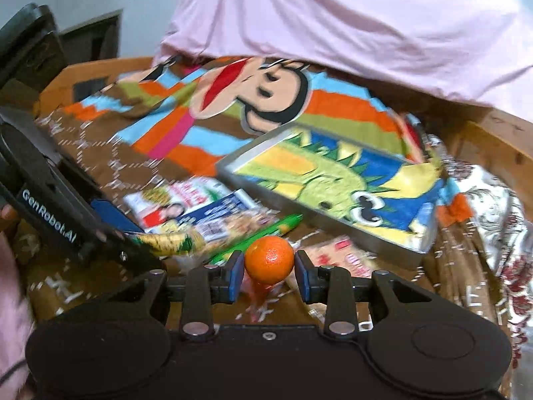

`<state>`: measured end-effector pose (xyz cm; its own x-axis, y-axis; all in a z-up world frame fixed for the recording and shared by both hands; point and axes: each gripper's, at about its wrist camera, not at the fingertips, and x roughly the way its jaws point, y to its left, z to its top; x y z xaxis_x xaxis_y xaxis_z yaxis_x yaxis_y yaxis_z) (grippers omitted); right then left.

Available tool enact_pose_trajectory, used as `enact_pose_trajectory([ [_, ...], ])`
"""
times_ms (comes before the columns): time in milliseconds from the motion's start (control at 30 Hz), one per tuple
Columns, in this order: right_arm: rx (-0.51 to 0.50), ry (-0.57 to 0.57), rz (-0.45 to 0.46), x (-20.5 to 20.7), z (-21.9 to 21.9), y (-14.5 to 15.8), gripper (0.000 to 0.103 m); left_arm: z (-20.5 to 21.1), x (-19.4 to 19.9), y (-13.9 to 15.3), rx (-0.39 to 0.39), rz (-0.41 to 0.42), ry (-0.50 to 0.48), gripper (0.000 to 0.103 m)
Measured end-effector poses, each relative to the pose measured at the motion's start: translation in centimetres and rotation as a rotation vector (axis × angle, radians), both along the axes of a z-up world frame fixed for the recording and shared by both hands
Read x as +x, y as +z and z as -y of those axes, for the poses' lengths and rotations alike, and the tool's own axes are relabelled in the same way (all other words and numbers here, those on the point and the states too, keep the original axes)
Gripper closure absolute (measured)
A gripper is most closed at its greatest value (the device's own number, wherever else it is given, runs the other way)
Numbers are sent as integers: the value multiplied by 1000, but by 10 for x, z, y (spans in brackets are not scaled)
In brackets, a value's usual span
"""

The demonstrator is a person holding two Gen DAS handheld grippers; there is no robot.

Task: Organize snacks
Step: 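Carry biscuit packet with left tool and orange with right tool into the tray, release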

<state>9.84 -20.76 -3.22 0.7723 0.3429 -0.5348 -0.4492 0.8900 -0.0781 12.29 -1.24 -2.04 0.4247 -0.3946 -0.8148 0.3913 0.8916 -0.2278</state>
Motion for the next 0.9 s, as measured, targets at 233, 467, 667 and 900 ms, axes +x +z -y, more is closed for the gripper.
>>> enact_pose_trajectory([
  [233, 61, -124, 77, 23, 12, 11, 68, 0, 24, 11, -115, 67, 184, 43],
  [467, 87, -230, 112, 67, 38, 4, 68, 22, 84, 9, -195, 123, 281, 43],
  [667, 72, -301, 96, 118, 64, -21, 68, 61, 142, -3, -238, 109, 297, 43],
  [900, 106, -365, 13, 157, 89, -46, 68, 109, 202, -21, -205, 100, 268, 43],
])
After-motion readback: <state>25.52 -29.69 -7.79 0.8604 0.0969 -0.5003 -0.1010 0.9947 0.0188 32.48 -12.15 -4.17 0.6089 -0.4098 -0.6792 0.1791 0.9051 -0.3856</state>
